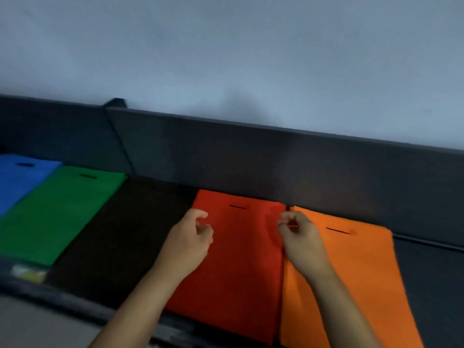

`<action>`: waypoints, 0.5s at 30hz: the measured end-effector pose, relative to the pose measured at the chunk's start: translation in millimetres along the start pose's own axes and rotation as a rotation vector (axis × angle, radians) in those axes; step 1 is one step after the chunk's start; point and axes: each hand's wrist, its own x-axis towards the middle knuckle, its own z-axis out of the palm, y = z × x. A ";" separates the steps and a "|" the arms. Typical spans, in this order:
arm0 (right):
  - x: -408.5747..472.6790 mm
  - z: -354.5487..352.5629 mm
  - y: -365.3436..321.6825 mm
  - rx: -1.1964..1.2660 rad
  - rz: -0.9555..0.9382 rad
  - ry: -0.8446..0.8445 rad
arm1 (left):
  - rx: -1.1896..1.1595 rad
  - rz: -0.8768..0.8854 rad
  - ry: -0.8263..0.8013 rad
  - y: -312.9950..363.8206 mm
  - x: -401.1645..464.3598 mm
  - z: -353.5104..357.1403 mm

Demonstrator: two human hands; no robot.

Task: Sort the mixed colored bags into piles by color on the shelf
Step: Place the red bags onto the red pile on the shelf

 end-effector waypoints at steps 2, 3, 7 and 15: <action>-7.3 41.5 -24.5 -0.003 -0.050 -0.093 | -0.103 -0.041 0.073 -26.2 -8.7 -40.2; -11.9 57.3 -35.5 -0.005 -0.070 -0.136 | -0.144 -0.061 0.110 -38.5 -12.7 -56.7; -34.7 139.4 -88.5 0.018 -0.134 -0.244 | -0.242 -0.149 0.254 -106.2 -40.4 -136.3; -118.4 310.2 -205.2 0.125 -0.149 -0.551 | -0.414 -0.264 0.625 -244.1 -109.3 -298.5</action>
